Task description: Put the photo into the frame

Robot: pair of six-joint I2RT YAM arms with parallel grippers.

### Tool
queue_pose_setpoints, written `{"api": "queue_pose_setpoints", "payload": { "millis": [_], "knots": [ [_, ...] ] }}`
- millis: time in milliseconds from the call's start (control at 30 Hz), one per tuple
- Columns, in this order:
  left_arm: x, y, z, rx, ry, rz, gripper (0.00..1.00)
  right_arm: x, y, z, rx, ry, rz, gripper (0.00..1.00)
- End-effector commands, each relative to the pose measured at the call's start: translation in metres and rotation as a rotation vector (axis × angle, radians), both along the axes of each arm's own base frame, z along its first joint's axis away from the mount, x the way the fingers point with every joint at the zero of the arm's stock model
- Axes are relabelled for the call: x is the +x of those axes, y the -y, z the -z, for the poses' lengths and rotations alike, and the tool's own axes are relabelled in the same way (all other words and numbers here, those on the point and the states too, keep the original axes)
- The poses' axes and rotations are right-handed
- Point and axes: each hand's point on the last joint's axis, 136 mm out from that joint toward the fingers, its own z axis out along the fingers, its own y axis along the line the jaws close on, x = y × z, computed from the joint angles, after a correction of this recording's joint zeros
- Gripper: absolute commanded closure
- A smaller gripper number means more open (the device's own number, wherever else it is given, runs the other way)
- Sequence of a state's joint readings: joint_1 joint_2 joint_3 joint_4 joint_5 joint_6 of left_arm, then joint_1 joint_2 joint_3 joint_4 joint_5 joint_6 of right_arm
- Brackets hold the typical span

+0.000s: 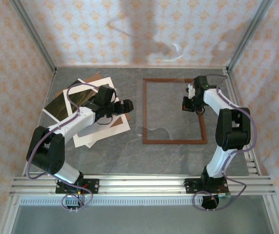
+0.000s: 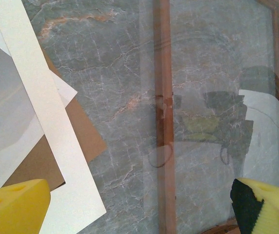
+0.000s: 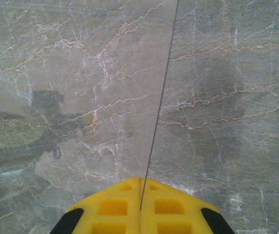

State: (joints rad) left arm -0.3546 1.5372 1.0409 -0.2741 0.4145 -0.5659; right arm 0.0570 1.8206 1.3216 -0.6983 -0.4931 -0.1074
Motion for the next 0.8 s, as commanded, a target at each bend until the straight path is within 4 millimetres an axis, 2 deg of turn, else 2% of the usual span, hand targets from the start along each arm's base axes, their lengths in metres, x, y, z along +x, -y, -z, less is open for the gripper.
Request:
{"api": "queue_pose_setpoints", "payload": {
  "millis": [0, 767],
  "knots": [
    [0.001, 0.001, -0.002, 0.027, 0.002, 0.019, 0.04, -0.004, 0.005, 0.001, -0.033, -0.031, -0.011, 1.00],
    [-0.003, 0.004, 0.003, 0.039, -0.028, 0.028, 0.03, -0.003, 0.030, -0.006, -0.100, -0.021, 0.061, 1.00]
  ]
}}
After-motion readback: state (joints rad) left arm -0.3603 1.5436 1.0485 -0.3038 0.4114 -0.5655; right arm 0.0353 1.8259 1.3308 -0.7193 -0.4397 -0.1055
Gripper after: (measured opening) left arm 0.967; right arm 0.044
